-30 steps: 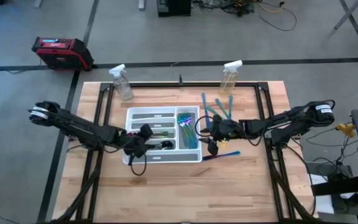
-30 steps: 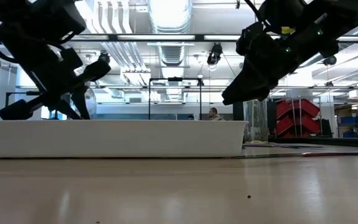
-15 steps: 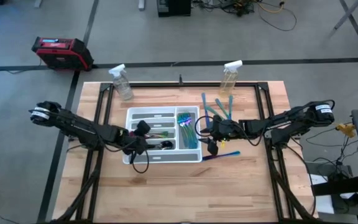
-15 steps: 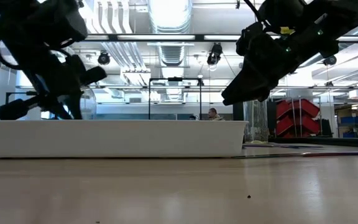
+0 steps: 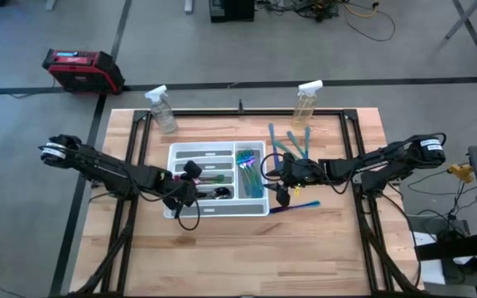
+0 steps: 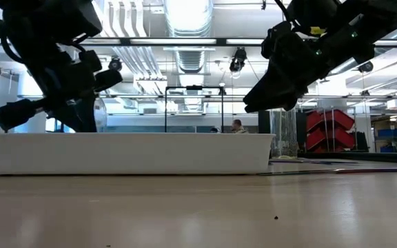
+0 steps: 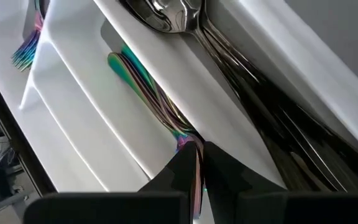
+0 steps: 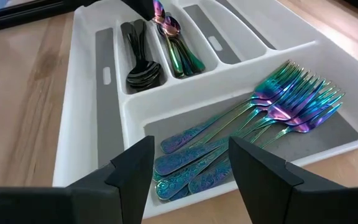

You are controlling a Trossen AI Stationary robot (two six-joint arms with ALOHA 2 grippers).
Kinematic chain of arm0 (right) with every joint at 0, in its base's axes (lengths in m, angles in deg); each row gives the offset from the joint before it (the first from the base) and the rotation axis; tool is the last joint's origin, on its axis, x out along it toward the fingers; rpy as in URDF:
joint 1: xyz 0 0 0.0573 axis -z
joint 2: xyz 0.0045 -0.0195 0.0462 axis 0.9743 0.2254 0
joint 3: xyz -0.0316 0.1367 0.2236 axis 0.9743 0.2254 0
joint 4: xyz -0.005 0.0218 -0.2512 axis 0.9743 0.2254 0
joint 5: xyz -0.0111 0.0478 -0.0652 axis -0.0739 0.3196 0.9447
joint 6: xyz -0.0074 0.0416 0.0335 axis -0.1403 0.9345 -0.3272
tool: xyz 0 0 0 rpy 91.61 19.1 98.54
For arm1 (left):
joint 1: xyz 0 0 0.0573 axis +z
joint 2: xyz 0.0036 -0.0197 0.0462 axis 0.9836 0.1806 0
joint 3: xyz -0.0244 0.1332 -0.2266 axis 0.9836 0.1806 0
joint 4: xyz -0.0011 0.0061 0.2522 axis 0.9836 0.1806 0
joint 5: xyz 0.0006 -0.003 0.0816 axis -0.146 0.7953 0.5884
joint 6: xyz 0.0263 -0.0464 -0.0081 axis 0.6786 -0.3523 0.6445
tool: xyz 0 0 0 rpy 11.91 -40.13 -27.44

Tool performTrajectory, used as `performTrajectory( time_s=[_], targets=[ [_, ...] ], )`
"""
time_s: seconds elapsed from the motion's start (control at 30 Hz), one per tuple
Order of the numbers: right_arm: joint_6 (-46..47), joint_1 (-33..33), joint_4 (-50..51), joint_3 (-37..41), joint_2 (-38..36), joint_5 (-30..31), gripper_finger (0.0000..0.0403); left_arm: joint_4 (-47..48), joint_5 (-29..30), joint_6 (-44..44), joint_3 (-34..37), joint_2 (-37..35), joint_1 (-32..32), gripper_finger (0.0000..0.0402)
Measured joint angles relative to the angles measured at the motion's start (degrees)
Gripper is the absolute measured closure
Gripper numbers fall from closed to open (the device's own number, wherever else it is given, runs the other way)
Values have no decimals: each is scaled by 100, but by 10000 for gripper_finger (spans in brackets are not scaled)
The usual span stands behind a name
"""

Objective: Sort silverware
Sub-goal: Put the blue spoon with the other blue spoons on the silverware tray, then adjust the silverware tray

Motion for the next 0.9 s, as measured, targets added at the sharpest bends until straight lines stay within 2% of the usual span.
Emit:
performTrajectory(
  time_s=[0.27, 0.43, 0.63, 0.9],
  targets=[
    [11, 0, 1, 0, 0, -9, 208, 34, -101, -299, 116, 0, 63, 381],
    [13, 0, 0, 0, -2, -9, 208, 0, -169, -545, 117, -9, 153, 345],
    [13, 0, 2, 0, -2, -11, 208, 56, 196, -555, 94, -4, 155, 297],
    [155, -2, 13, 0, -2, -149, 207, 246, 443, -782, -105, -57, 151, 270]
  ],
)
